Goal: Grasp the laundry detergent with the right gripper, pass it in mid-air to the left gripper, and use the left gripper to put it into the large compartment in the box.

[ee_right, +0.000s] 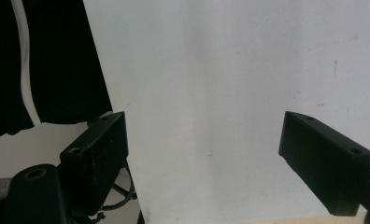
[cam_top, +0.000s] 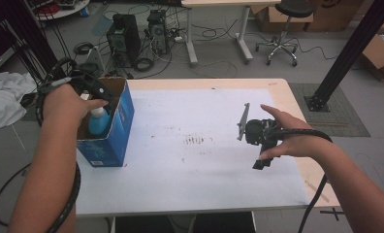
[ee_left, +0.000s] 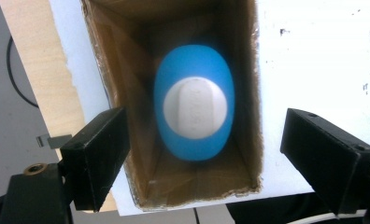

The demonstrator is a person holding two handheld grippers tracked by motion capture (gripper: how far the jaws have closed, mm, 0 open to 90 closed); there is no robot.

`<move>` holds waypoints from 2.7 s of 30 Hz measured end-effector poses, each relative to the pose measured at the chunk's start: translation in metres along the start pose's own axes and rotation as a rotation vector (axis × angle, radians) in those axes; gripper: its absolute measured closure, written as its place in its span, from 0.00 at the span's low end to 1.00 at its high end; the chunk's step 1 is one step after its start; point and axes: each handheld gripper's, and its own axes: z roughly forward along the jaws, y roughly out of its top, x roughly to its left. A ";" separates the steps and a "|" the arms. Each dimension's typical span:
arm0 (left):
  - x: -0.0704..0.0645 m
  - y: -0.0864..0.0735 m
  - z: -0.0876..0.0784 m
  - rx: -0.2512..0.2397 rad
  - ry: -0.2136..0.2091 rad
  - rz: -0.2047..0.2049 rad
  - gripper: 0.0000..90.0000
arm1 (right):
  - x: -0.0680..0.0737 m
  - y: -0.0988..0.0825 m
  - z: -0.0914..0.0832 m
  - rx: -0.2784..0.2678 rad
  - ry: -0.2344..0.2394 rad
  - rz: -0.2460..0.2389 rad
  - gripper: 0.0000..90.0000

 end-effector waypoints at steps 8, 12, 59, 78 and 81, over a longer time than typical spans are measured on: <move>-0.014 0.001 -0.019 -0.012 -0.004 0.061 0.11 | 0.001 -0.002 0.000 -0.004 0.003 0.000 0.17; -0.022 0.000 -0.028 -0.017 0.008 0.092 0.11 | -0.001 -0.002 0.001 -0.009 0.002 0.007 0.17; -0.160 -0.037 -0.021 0.066 -0.076 1.107 0.00 | -0.010 0.001 -0.009 -0.001 0.019 -0.006 0.17; -0.185 -0.042 0.003 0.093 -0.114 1.294 0.00 | -0.022 0.001 -0.011 0.011 0.022 0.004 0.17; -0.189 -0.042 0.005 0.101 -0.106 1.302 0.00 | -0.022 0.001 -0.010 0.011 0.021 0.003 0.17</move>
